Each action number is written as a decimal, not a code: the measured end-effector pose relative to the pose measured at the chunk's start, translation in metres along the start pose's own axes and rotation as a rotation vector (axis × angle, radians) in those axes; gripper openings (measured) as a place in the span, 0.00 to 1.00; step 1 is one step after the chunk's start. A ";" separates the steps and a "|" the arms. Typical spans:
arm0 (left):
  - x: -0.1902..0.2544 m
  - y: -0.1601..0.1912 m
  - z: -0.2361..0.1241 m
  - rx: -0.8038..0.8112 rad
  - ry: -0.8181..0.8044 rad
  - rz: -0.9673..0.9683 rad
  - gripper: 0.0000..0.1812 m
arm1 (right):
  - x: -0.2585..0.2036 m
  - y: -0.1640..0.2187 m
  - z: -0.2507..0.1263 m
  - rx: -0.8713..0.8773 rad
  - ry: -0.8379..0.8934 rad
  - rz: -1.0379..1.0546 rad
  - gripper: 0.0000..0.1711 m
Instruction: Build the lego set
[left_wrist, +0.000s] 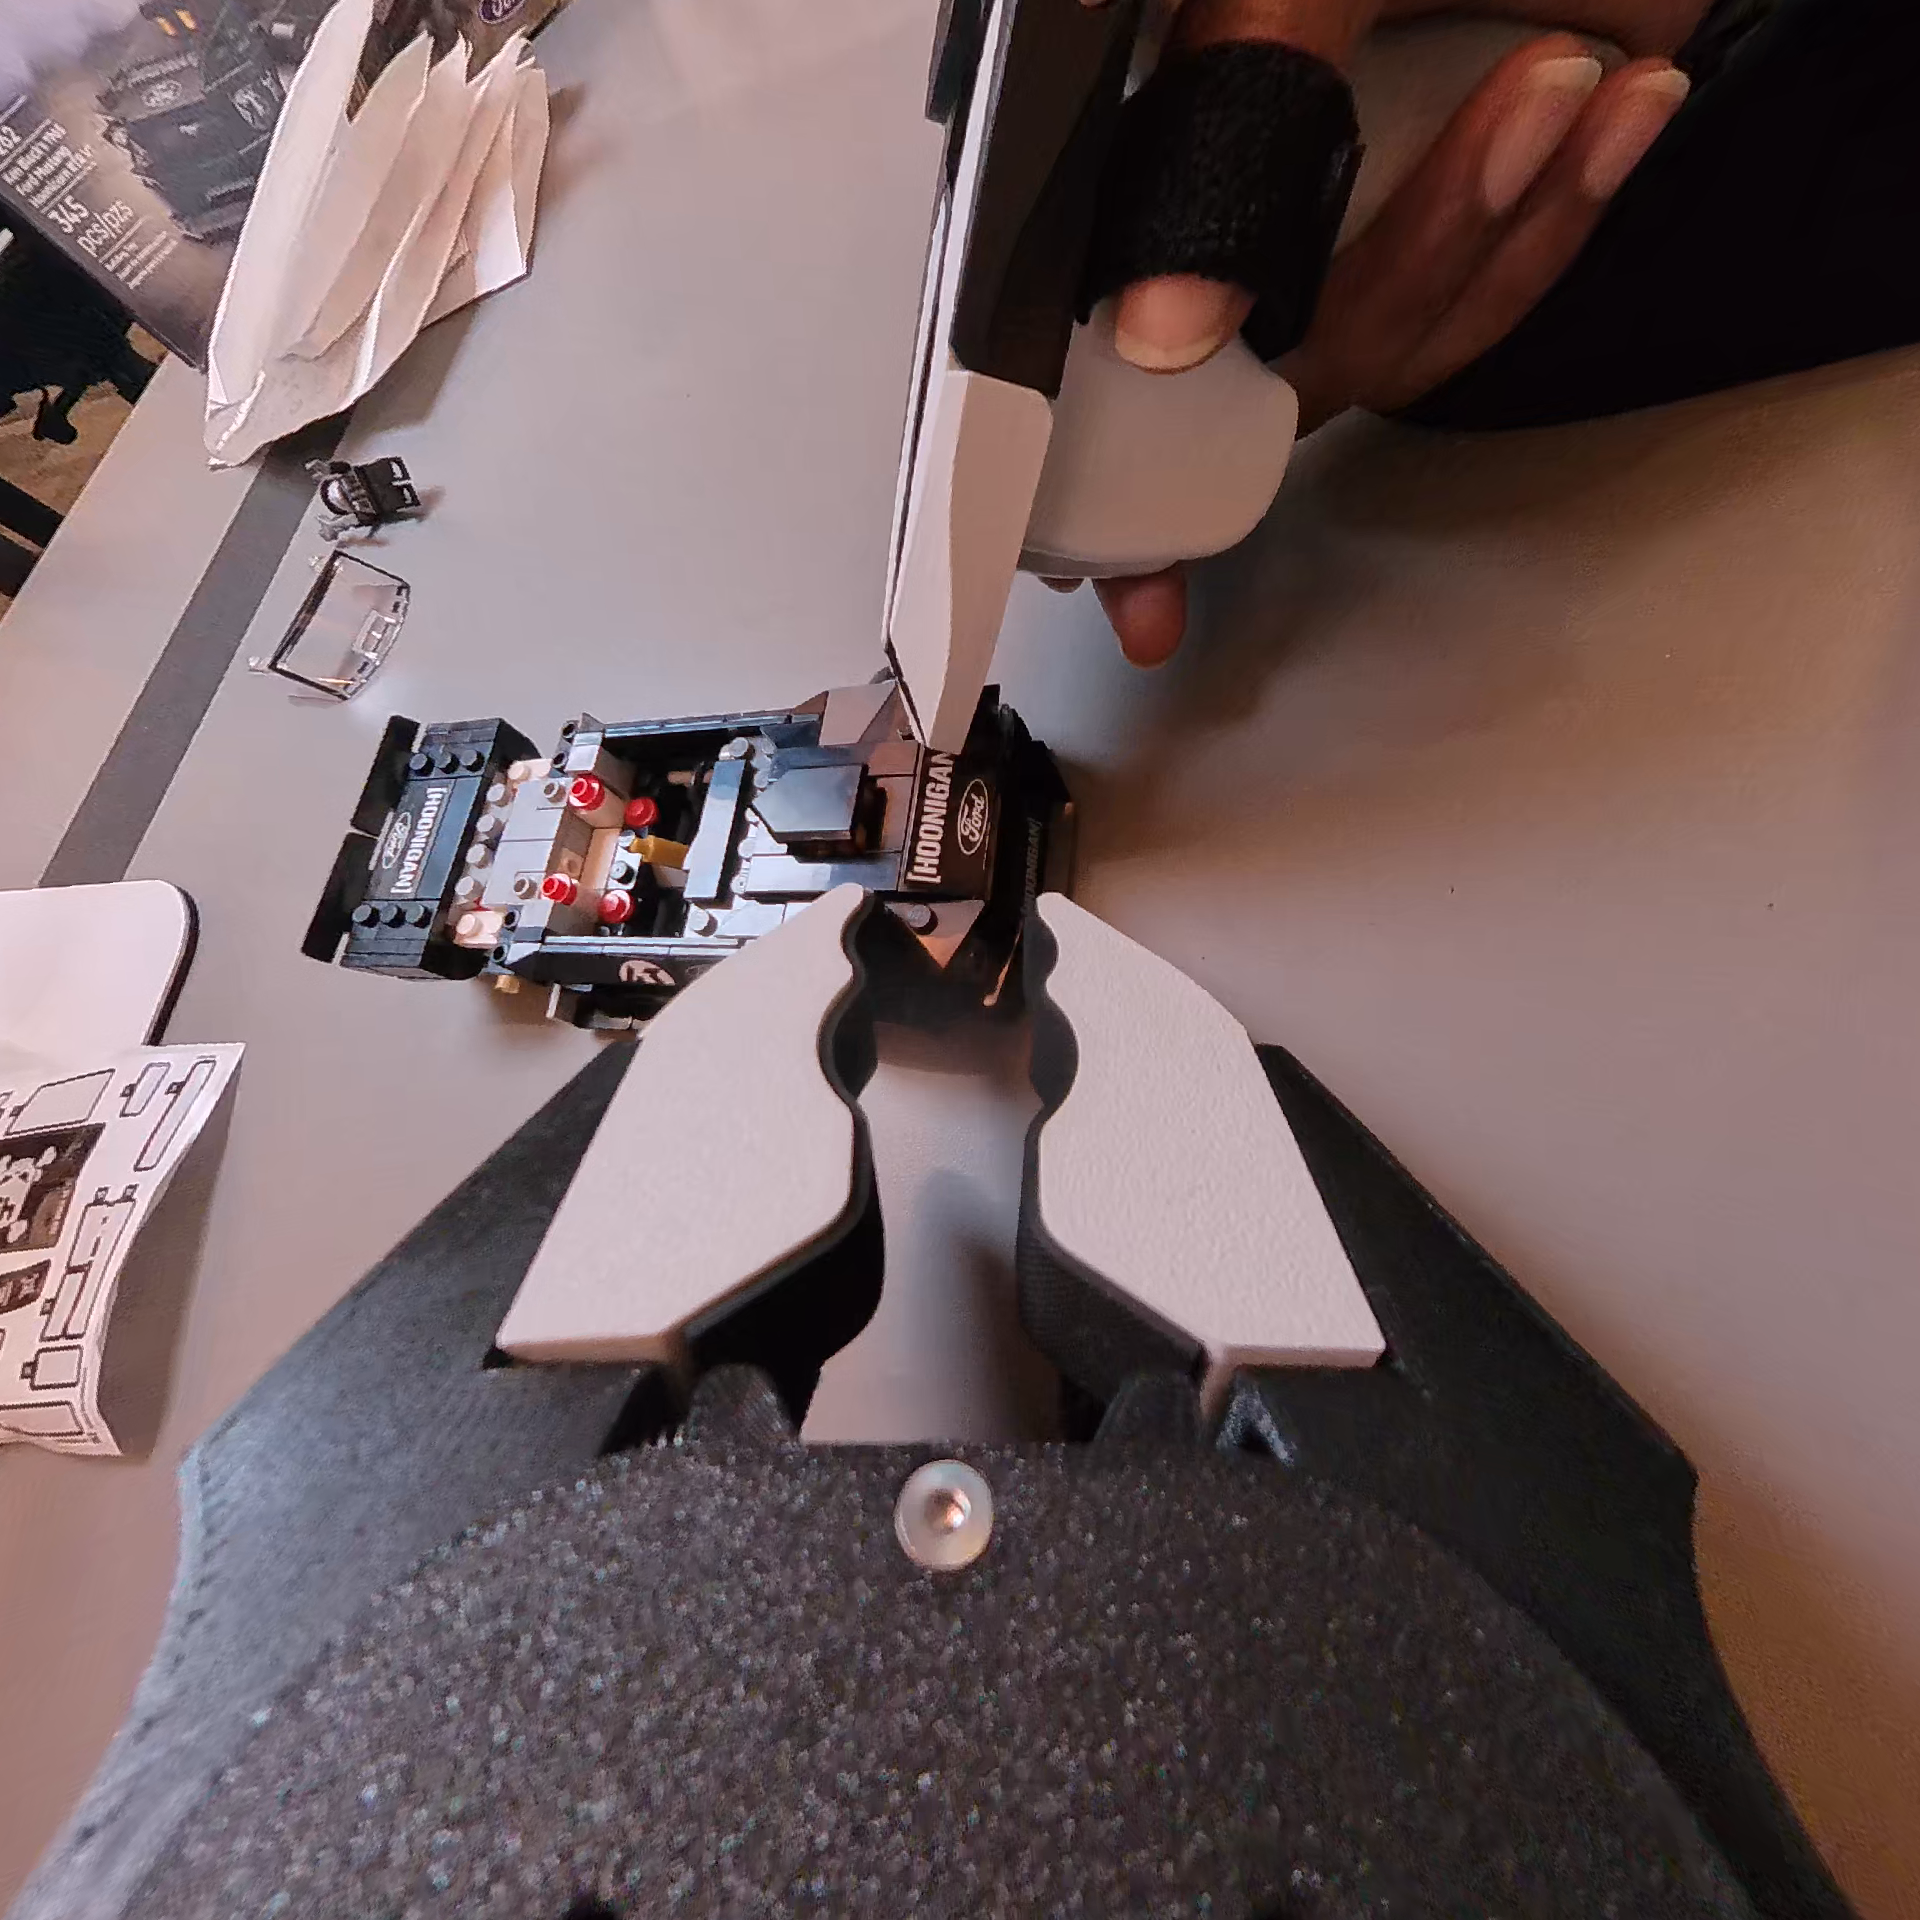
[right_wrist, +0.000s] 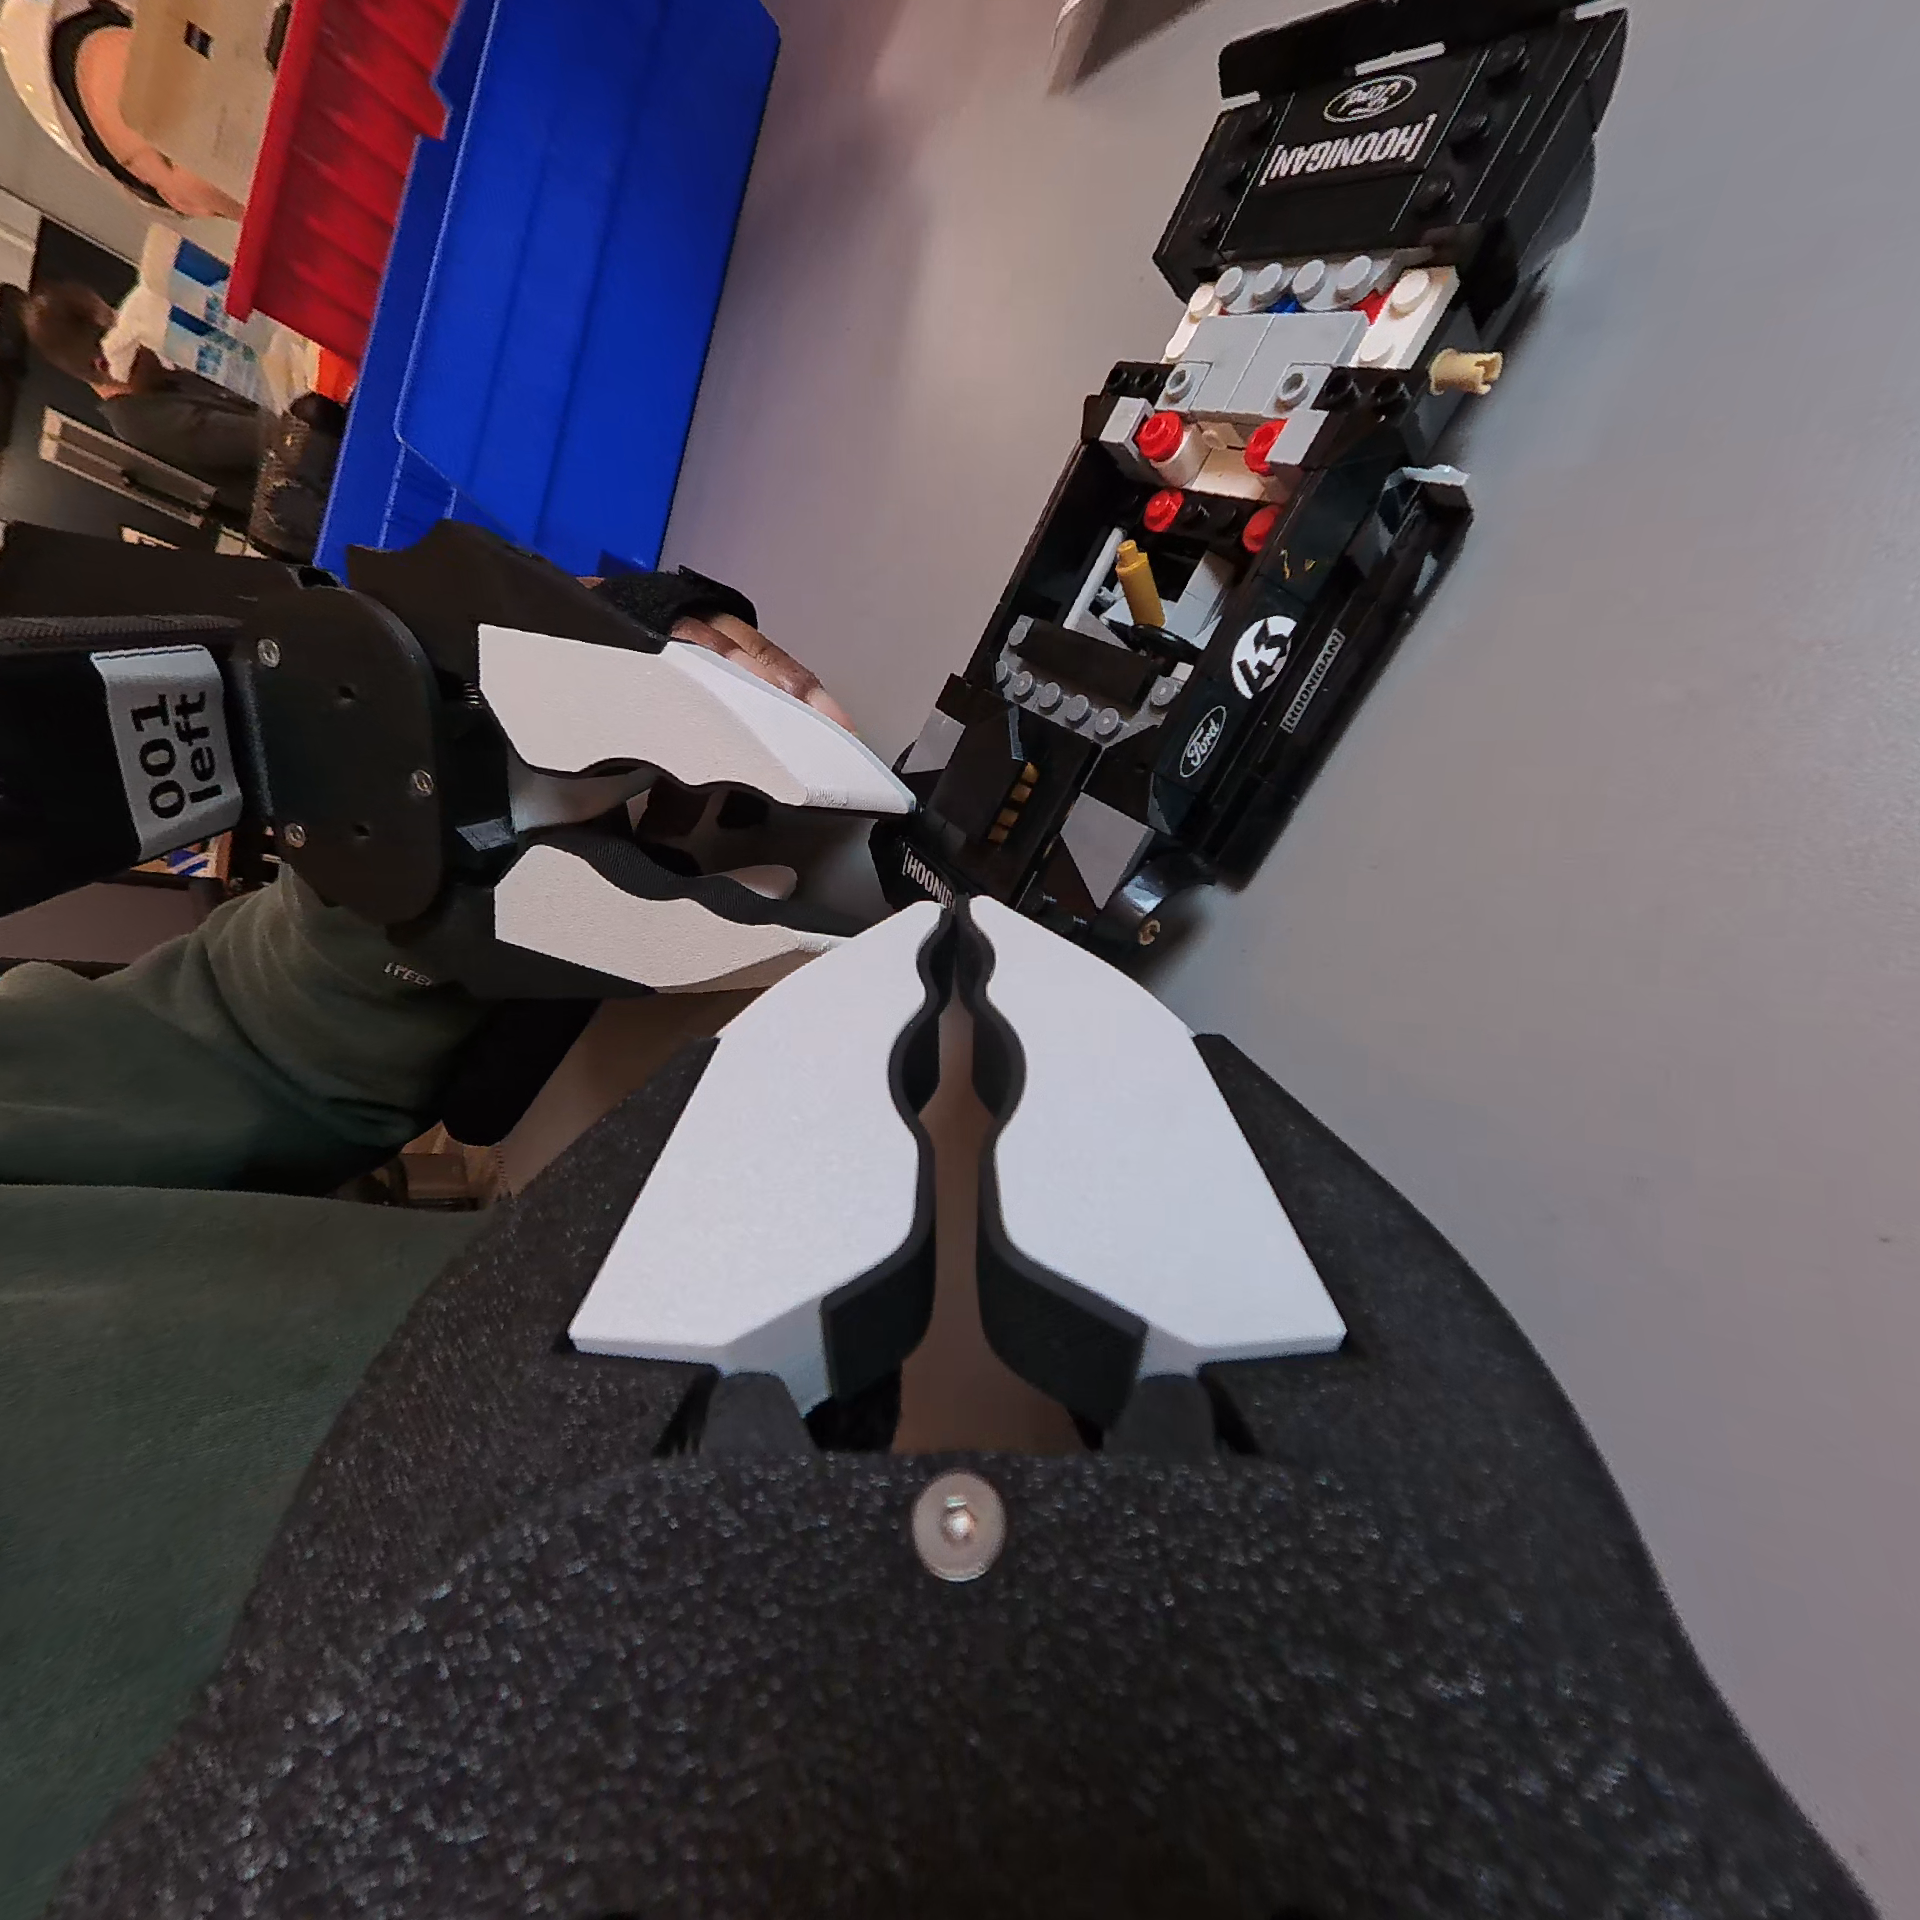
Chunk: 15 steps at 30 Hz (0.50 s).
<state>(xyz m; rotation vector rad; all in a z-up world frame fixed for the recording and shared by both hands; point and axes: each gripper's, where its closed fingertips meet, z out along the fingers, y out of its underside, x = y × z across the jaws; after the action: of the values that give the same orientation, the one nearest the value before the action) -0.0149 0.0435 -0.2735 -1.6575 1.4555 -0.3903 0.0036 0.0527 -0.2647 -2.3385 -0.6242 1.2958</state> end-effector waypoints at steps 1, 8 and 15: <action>0.000 0.000 0.000 0.001 0.000 0.000 0.14 | 0.000 0.000 0.000 -0.001 0.000 -0.002 0.00; -0.001 0.000 0.000 0.006 -0.004 0.001 0.14 | 0.000 0.000 0.000 -0.003 0.008 -0.025 0.00; -0.001 0.000 0.000 0.005 0.000 -0.001 0.14 | 0.000 0.000 0.001 -0.007 0.023 -0.064 0.00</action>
<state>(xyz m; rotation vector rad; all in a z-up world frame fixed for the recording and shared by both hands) -0.0150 0.0441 -0.2736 -1.6543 1.4519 -0.3943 0.0030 0.0528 -0.2650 -2.3161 -0.6910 1.2386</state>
